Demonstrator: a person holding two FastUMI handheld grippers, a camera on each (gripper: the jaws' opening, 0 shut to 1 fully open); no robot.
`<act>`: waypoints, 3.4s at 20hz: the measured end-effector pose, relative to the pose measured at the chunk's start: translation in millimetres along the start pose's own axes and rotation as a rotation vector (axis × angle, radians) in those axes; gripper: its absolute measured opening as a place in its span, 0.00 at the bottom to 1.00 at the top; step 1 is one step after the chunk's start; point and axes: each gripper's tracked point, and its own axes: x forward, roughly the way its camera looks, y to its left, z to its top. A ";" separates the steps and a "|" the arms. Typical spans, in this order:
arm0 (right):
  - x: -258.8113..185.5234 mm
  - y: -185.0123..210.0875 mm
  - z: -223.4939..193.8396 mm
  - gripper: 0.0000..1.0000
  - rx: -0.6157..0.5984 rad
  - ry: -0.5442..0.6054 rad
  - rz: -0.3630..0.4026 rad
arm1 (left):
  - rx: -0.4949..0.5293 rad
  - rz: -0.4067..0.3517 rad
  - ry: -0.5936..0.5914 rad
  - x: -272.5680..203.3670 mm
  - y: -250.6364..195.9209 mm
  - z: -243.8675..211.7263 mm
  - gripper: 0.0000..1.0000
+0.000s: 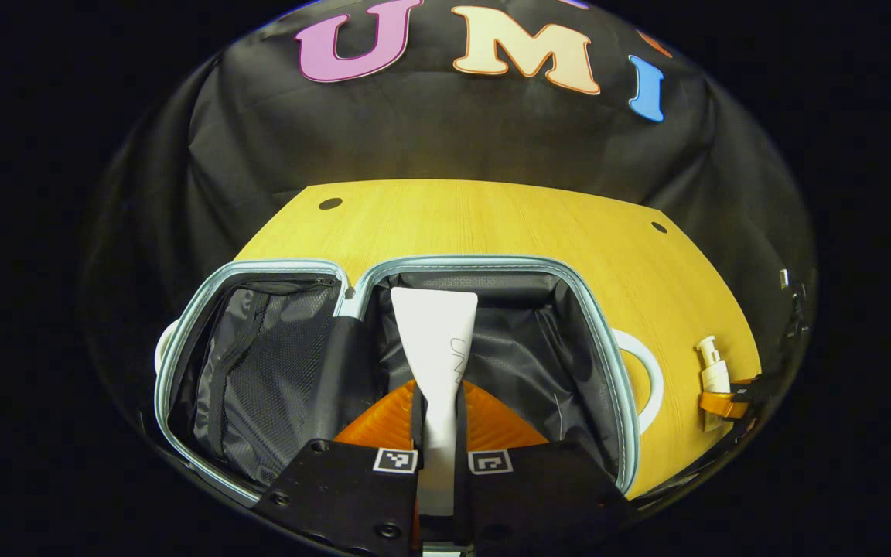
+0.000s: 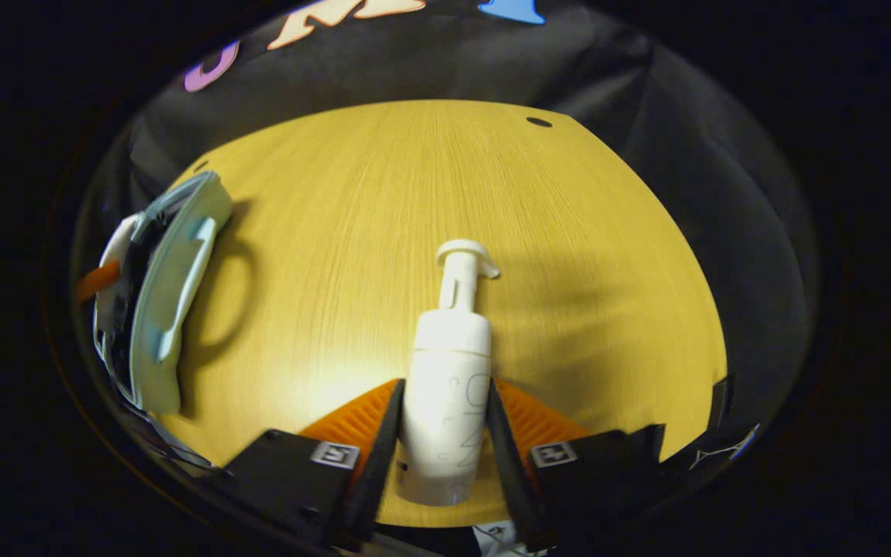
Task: First open the suitcase, pack the skin care products into it, and then close the suitcase.
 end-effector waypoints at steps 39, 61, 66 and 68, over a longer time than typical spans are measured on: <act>-75.6 292.9 68.8 0.55 -0.046 0.024 0.521 | -0.150 0.001 -0.126 -48.6 102.2 6.0 0.88; -88.7 268.9 80.5 0.88 -0.072 0.040 0.446 | -0.364 0.306 -0.045 -56.2 365.7 28.7 0.90; -90.9 245.4 92.2 0.88 -0.015 0.015 0.410 | -0.432 0.272 0.022 -24.8 392.3 11.8 0.88; -90.0 231.9 95.6 0.84 -0.018 0.008 0.386 | -0.446 0.264 0.091 -11.2 394.9 -6.0 0.86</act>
